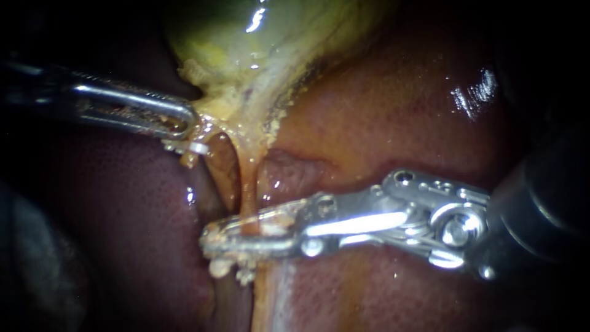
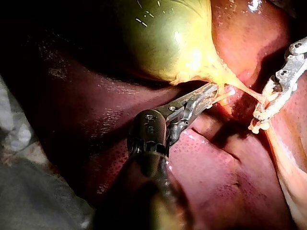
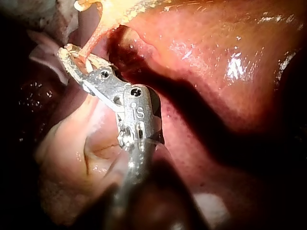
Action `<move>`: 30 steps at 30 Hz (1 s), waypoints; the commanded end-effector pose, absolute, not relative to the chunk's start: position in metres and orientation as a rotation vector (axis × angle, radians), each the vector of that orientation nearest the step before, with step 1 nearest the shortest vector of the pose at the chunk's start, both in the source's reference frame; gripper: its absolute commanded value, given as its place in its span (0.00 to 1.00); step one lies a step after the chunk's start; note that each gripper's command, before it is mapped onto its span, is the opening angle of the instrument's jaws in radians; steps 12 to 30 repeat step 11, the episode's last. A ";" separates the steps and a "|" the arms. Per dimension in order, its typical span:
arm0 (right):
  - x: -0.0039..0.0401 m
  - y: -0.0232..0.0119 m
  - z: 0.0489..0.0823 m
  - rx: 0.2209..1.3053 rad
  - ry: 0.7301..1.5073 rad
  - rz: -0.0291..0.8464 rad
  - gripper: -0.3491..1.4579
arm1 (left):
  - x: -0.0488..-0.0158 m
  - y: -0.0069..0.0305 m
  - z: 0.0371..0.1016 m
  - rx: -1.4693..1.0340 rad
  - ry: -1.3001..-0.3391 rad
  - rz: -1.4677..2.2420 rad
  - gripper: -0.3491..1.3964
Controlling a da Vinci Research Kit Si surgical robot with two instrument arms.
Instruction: Clipping second clip right tube
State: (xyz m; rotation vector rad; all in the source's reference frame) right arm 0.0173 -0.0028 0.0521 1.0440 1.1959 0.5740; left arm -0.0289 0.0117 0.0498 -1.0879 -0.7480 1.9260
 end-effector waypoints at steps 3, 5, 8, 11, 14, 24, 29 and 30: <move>0.0173 -0.0029 0.0522 1.046 1.195 0.572 0.00 | -0.0289 0.0117 0.0498 -1.088 -0.747 1.926 0.00; 0.0173 -0.0029 0.0522 1.046 1.195 0.572 0.00 | -0.0288 0.0117 0.0499 -1.088 -0.748 1.926 0.00; 0.0173 -0.0030 0.0523 1.045 1.195 0.571 0.00 | -0.0288 0.0117 0.0499 -1.088 -0.748 1.926 0.00; 0.0173 -0.0030 0.0523 1.046 1.195 0.571 0.00 | -0.0288 0.0118 0.0499 -1.088 -0.748 1.926 0.00; 0.0173 -0.0030 0.0523 1.046 1.195 0.571 0.00 | -0.0288 0.0118 0.0499 -1.088 -0.748 1.926 0.00; 0.0173 -0.0030 0.0523 1.046 1.195 0.571 0.00 | -0.0288 0.0118 0.0499 -1.088 -0.748 1.926 0.00; 0.0173 -0.0030 0.0523 1.046 1.195 0.571 0.00 | -0.0288 0.0118 0.0499 -1.088 -0.748 1.926 0.00; 0.0173 -0.0030 0.0523 1.046 1.195 0.571 0.00 | -0.0288 0.0118 0.0499 -1.088 -0.748 1.926 0.00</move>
